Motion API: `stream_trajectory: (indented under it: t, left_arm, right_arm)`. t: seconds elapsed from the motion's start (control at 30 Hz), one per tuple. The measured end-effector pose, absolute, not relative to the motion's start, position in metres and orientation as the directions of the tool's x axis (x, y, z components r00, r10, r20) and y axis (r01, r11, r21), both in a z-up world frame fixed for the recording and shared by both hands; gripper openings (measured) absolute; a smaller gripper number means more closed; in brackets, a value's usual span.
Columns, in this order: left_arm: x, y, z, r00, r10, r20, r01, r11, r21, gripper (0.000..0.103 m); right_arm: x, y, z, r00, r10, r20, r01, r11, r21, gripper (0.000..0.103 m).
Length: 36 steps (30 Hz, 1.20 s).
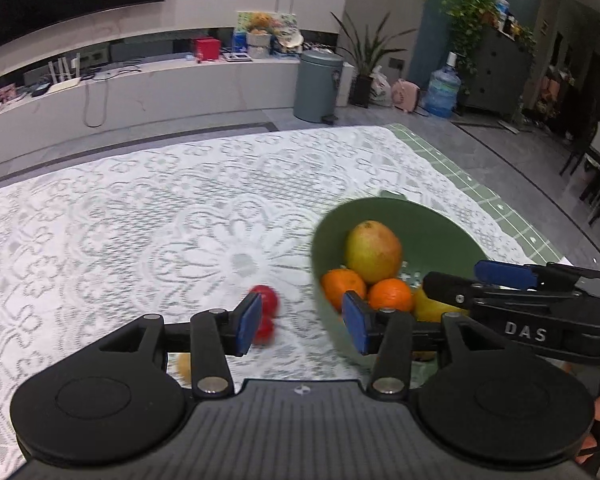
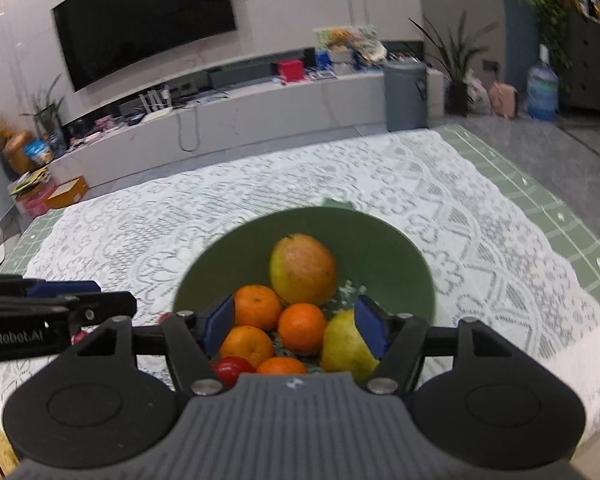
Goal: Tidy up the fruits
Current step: 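Withdraw both open tools toward the remaining tomatoes and kiwi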
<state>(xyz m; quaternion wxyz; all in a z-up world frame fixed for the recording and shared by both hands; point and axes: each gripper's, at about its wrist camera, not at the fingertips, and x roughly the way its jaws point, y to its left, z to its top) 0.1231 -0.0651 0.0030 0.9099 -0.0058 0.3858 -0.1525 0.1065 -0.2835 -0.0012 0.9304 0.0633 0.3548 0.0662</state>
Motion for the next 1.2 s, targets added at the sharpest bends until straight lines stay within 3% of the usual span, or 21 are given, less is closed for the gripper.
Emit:
stream_trajectory:
  t: [0.43,0.67,0.8,1.2]
  left_arm:
    - [0.122,0.009,-0.004,0.673,-0.229,-0.703,0.146,0.973,-0.177,0.055]
    - [0.123,0.046,-0.017,0.676,-0.222,-0.702,0.088,0.971,-0.223,0.055]
    - [0.126,0.062,-0.025,0.677,-0.231,-0.699,0.062,0.964,-0.259,0.055]
    - [0.132,0.085,-0.047,0.664,-0.249,-0.705,0.022,0.949,-0.314,0.055]
  right_arm:
    - [0.095,-0.217,0.008,0.771,0.298,-0.563,-0.285,0.952,0.113,0.064]
    - [0.091,-0.168,-0.001,0.742,0.345,-0.575,-0.410,0.912,0.018,0.064]
    - [0.092,-0.149,-0.009,0.723,0.352,-0.595,-0.449,0.893,-0.018,0.058]
    - [0.121,-0.115,-0.037,0.668,0.345,-0.660,-0.463,0.886,-0.005,0.051]
